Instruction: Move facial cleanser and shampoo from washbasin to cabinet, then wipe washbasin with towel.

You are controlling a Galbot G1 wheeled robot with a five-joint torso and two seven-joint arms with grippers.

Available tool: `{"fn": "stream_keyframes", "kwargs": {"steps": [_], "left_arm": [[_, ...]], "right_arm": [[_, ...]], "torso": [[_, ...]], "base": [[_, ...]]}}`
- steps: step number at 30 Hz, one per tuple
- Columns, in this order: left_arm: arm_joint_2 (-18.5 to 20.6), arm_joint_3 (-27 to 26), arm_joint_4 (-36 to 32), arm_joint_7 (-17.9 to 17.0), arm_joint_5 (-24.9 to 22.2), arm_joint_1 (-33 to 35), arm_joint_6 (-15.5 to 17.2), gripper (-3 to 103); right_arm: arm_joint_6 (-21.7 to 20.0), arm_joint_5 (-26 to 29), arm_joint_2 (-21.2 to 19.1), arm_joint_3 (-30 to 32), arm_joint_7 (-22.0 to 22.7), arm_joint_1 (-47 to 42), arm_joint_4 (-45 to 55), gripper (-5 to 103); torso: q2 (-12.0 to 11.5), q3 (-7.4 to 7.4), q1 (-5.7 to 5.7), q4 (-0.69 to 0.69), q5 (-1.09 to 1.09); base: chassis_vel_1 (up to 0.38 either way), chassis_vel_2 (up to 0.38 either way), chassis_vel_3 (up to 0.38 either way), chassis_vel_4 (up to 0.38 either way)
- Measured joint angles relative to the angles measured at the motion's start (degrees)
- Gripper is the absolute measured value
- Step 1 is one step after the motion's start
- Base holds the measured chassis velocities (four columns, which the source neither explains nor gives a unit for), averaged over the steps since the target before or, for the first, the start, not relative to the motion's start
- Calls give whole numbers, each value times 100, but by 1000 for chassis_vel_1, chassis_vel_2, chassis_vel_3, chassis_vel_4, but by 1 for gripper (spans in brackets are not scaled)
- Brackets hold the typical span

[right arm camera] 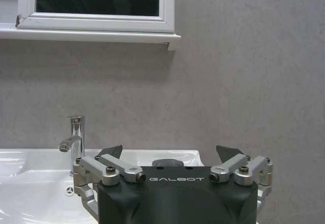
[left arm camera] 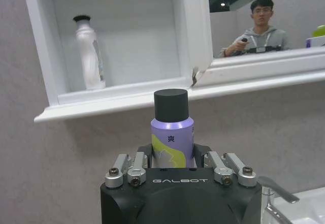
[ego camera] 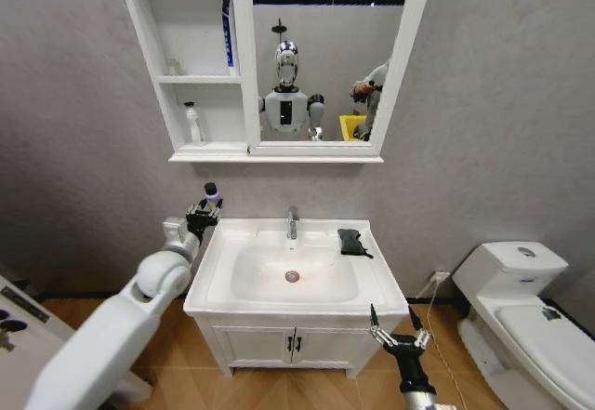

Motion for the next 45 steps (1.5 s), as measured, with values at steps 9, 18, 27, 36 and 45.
{"fn": "stream_keyframes", "kwargs": {"steps": [9, 18, 27, 36, 45], "left_arm": [[-109, 1023, 1150, -174, -1404, -2723, 561, 42], [-1310, 1612, 3011, -86, -1024, -4063, 623, 42], [-1899, 1773, 3989, 282, -72, -4311, 526, 42], [-2254, 1775, 4718, 525, 530, -4385, 433, 42], [-2457, 1771, 5035, 631, 804, -4418, 333, 42]], "right_arm": [[3, -80, 40, -49, -11, 8, -34, 100], [228, 61, 1, 48, 3, -55, -204, 100], [279, 108, 10, 54, 6, 18, -323, 100], [294, 140, 21, 66, 16, 52, -408, 100], [335, 194, 4, 110, 36, 45, -446, 100]], "torso": [[0, 1, 2, -2, 0], [-1, 2, 3, -4, 1], [-1, 2, 3, -3, 1], [-1, 1, 2, -2, 1], [-1, 1, 1, -2, 1]], "base": [[0, 0, 0, 0], [0, 0, 0, 0], [0, 0, 0, 0], [0, 0, 0, 0], [0, 0, 0, 0]]}}
